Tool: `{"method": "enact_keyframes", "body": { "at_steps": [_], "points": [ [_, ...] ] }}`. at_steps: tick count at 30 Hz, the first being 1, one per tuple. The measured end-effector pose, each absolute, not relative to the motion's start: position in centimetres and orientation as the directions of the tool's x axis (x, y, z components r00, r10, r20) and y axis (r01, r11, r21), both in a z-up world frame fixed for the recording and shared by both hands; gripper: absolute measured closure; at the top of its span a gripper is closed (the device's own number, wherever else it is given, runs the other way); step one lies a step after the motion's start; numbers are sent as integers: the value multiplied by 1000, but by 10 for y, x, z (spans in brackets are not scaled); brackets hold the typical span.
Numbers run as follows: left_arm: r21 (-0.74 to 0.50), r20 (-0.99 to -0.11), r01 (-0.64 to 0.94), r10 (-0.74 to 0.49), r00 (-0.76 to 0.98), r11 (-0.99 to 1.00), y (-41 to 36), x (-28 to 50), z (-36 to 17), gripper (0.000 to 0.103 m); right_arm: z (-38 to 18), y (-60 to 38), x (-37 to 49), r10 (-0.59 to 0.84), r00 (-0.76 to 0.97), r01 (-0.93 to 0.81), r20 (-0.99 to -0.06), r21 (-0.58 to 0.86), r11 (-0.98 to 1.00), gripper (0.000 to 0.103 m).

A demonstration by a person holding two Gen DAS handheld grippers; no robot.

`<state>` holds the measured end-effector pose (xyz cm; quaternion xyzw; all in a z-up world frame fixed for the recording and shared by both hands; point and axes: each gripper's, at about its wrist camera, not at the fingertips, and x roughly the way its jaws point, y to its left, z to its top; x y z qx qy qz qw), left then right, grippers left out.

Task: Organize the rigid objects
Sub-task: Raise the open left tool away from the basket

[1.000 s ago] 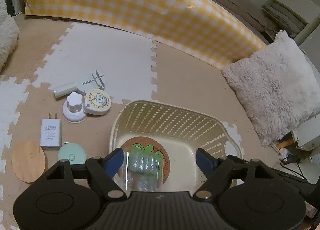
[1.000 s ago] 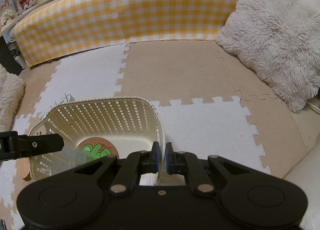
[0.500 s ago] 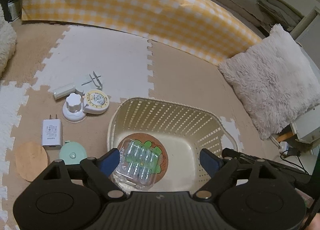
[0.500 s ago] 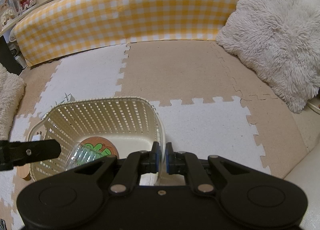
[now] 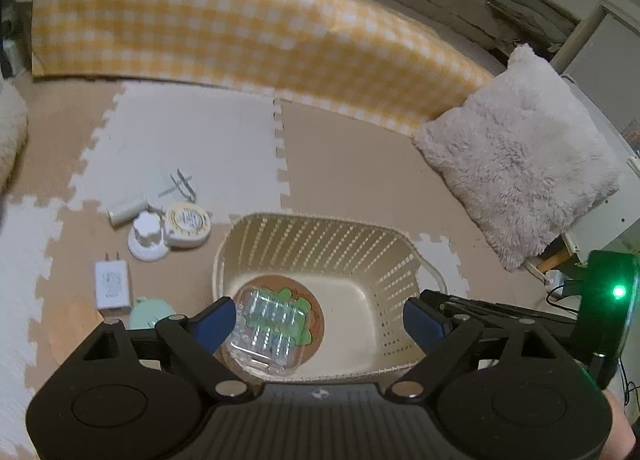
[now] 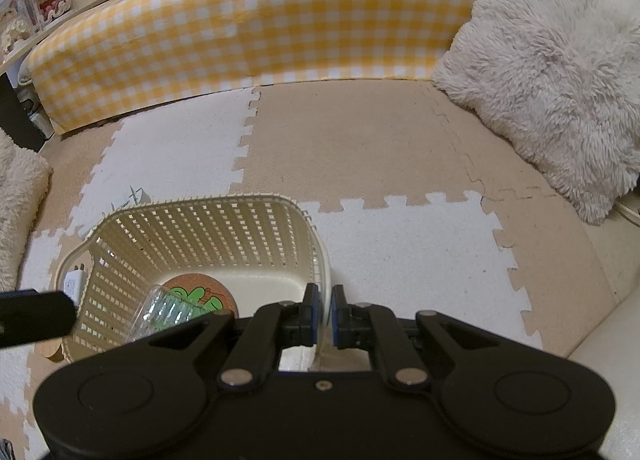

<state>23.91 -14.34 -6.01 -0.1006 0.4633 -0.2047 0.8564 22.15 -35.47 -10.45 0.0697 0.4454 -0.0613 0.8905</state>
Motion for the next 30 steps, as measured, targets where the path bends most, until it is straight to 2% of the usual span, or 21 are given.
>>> {"method": "enact_keyframes", "body": {
  "at_steps": [8, 16, 25, 30],
  "points": [
    [-304, -713, 339, -448, 539, 890, -134, 234, -33, 10, -105, -354, 222, -47, 595, 172, -802, 70, 983, 96],
    [-218, -673, 366, -411, 615, 905, -105, 242, -12, 1, -105, -354, 223, -47, 595, 171, -803, 69, 983, 96],
    [-161, -690, 336, -349, 634, 928, -64, 263, -18, 0, -105, -354, 223, -49, 595, 169, -802, 65, 983, 96],
    [-133, -736, 296, -294, 609, 946, -44, 279, -38, 0, -105, -354, 223, -49, 595, 169, -802, 66, 983, 96]
  ]
}}
